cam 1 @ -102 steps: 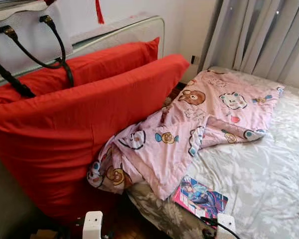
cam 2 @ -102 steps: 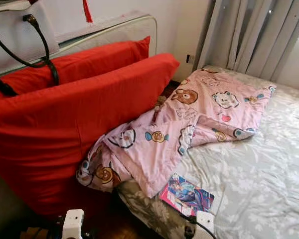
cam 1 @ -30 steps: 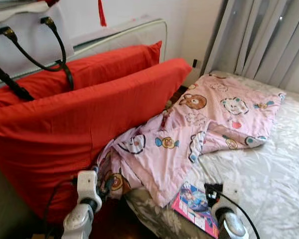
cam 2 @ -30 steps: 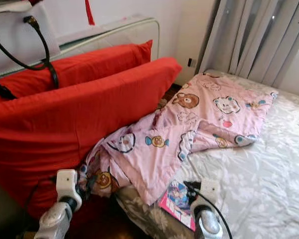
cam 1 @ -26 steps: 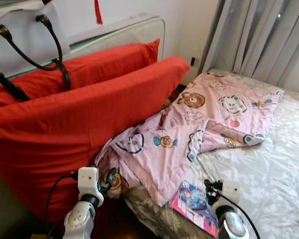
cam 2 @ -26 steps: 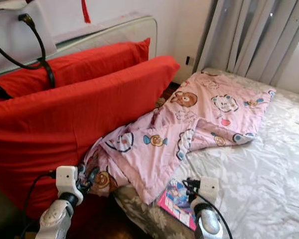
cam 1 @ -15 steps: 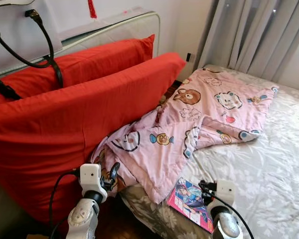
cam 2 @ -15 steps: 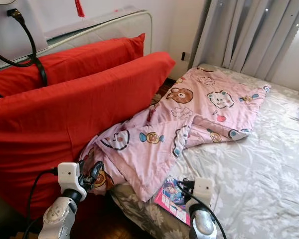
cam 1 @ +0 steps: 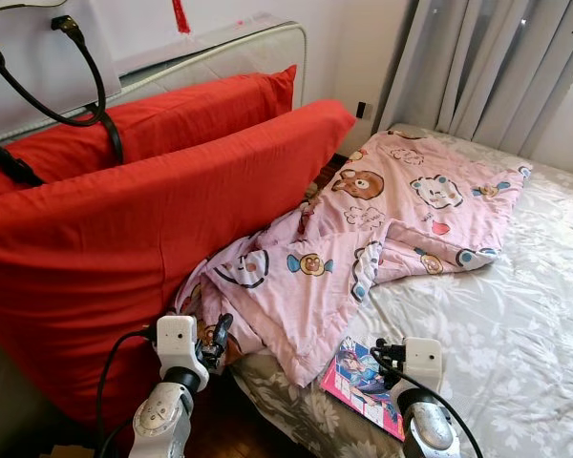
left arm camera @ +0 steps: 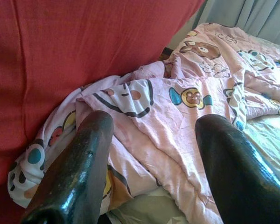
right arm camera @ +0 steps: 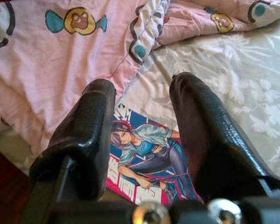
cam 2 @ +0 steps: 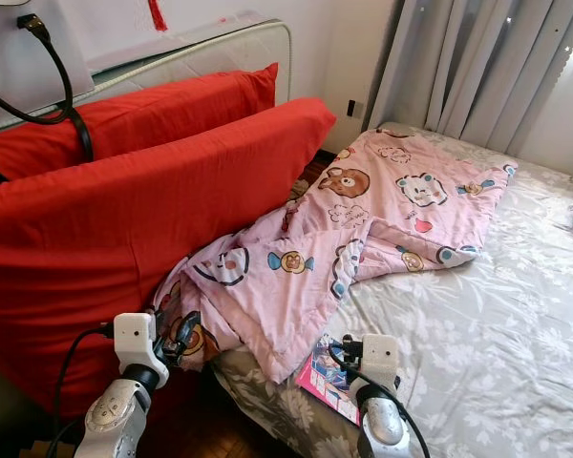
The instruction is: Clean up the room
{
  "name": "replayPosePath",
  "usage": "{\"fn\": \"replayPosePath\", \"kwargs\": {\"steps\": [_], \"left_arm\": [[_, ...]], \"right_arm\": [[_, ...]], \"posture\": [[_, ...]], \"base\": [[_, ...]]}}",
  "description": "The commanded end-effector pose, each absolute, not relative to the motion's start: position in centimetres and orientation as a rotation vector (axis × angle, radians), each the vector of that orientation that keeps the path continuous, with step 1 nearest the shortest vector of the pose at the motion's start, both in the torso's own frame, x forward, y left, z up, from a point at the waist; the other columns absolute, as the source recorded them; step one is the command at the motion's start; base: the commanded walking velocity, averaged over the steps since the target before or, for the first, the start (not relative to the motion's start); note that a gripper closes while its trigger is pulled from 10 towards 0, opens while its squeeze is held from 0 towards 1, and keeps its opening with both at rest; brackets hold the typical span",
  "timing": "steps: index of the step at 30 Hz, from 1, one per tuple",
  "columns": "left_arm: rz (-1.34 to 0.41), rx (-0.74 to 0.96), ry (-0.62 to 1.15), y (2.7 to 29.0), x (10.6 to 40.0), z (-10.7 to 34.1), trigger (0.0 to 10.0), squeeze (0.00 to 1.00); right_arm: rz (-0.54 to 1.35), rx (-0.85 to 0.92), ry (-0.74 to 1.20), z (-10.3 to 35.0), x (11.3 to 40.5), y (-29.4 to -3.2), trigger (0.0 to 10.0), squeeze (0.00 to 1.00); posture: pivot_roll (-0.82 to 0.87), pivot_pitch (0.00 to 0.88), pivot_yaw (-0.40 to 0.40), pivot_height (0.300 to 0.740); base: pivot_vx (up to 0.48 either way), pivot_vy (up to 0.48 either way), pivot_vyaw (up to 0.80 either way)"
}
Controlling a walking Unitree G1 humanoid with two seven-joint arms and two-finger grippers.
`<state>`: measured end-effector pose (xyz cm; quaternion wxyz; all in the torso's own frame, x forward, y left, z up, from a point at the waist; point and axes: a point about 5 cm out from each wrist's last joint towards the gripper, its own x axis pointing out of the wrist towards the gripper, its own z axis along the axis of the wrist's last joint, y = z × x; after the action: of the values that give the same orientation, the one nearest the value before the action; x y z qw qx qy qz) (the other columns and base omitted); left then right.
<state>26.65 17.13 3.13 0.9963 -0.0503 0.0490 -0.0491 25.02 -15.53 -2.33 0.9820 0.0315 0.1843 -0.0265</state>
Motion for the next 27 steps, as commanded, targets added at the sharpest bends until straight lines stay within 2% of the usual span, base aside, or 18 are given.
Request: {"fn": "replayPosePath", "kwargs": {"steps": [1,12,18,27], "left_arm": [[-0.095,-0.103,0.108,17.19,26.55,3.12,10.0,0.0],[-0.097,-0.1,0.127,17.3,26.6,2.86,10.0,0.0],[-0.097,-0.099,0.136,17.41,26.59,2.65,10.0,0.0],[-0.097,-0.098,0.148,17.47,26.65,2.36,10.0,0.0]], "right_arm": [[-0.041,0.063,0.352,-2.05,25.19,-15.33,10.0,0.0],[-0.02,0.054,0.383,-2.23,25.29,-15.1,10.0,0.0],[-0.046,0.084,0.381,-2.29,25.19,-15.49,10.0,0.0],[-0.04,0.084,0.375,-2.14,25.35,-15.28,10.0,0.0]], "posture": [[0.03,0.033,-0.058,0.687],[0.03,0.03,-0.057,0.683],[0.03,0.031,-0.055,0.65],[0.03,0.029,-0.054,0.65]], "base": [[0.0,0.0,0.0],[0.0,0.0,0.0],[0.0,0.0,0.0],[0.0,0.0,0.0]]}}
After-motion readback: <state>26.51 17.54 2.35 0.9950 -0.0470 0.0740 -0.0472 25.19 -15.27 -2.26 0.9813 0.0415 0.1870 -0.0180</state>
